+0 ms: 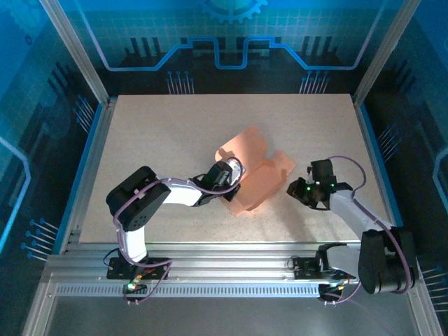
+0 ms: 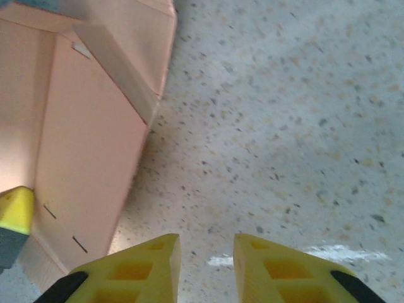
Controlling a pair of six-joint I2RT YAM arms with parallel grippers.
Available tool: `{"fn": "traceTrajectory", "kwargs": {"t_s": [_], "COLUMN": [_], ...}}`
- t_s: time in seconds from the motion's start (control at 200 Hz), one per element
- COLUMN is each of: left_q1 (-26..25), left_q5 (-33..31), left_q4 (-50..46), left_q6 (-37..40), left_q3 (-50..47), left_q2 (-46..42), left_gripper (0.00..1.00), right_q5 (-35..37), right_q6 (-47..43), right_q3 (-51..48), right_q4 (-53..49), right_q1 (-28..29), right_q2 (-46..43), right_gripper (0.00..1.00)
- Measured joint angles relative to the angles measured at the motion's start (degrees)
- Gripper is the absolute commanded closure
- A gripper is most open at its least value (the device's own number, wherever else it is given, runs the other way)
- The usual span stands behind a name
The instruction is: Fold the paper box
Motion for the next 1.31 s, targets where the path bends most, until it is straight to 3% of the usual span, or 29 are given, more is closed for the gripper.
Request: {"fn": "traceTrajectory", "kwargs": {"t_s": [0.24, 0.485, 0.595, 0.986, 1.121, 1.306], "left_q1": [0.0, 0.0, 0.0, 0.2, 0.4, 0.4], "left_q5": [0.0, 0.2, 0.3, -0.2, -0.3, -0.2], "left_q4": [0.0, 0.0, 0.1, 0.1, 0.1, 0.1], "left_q6": [0.0, 0.0, 0.0, 0.0, 0.0, 0.0], "left_q3": [0.0, 0.1, 0.1, 0.1, 0.1, 0.1], "left_q2": [0.0, 0.1, 0.1, 0.1, 0.1, 0.1], "left_gripper": [0.95, 0.94, 0.94, 0.95, 0.94, 0.95], "right_q5": [-2.4, -4.5, -4.8, 0.5, 4.4, 5.4], "right_q6": [0.7, 0.9, 0.7, -0.4, -1.2, -4.7], "right_q3": [-0.5, 3.5, 6.1, 13.0, 13.4, 12.3], "right_q4": [4.7, 9.6, 11.4, 8.7, 8.3, 8.1], "right_q1": [0.2, 4.2, 5.3, 7.8, 9.6, 8.5], "right_q2": [5.2, 13.4, 16.5, 23.0, 22.0, 17.6], "right_gripper": [0.72, 0.72, 0.64, 0.59, 0.59, 0.47]}}
